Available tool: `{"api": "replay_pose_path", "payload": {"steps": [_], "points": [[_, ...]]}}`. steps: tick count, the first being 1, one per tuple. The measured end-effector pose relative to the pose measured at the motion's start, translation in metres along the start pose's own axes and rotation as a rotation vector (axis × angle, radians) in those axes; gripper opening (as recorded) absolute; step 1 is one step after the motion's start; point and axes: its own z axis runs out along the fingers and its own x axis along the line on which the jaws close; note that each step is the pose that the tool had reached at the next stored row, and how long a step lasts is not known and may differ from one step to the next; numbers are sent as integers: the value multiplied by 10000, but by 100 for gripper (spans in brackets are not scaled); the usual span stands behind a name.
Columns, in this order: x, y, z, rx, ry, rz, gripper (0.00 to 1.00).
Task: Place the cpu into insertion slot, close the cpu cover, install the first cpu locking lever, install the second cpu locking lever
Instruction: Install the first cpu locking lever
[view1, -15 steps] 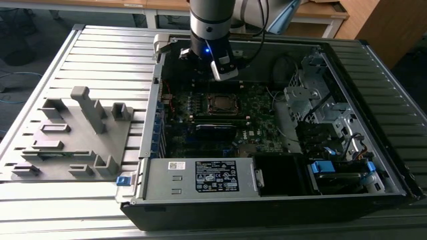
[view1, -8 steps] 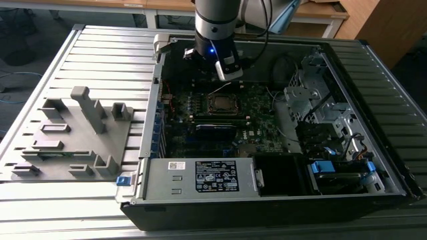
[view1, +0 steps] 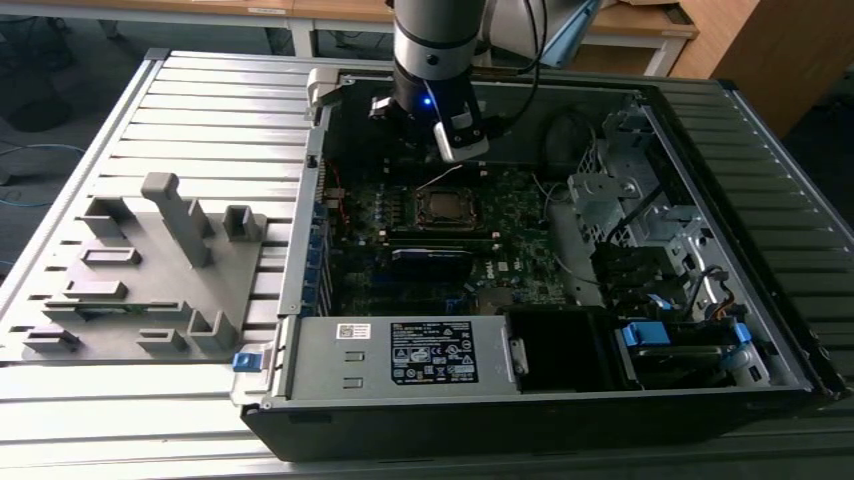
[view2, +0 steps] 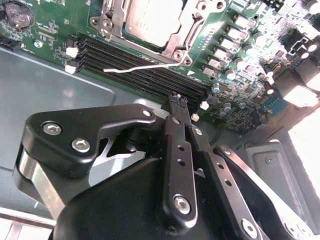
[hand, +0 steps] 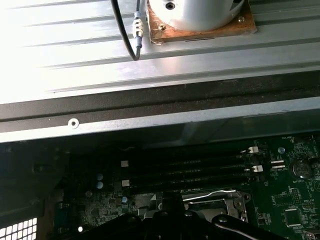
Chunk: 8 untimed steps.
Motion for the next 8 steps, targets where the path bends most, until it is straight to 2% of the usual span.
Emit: {"api": "replay_pose_path", "payload": {"steps": [2,8], "points": [[-1,1,1,16,-3,-2,11],[0,4,6,290,-38,-4,11]]}}
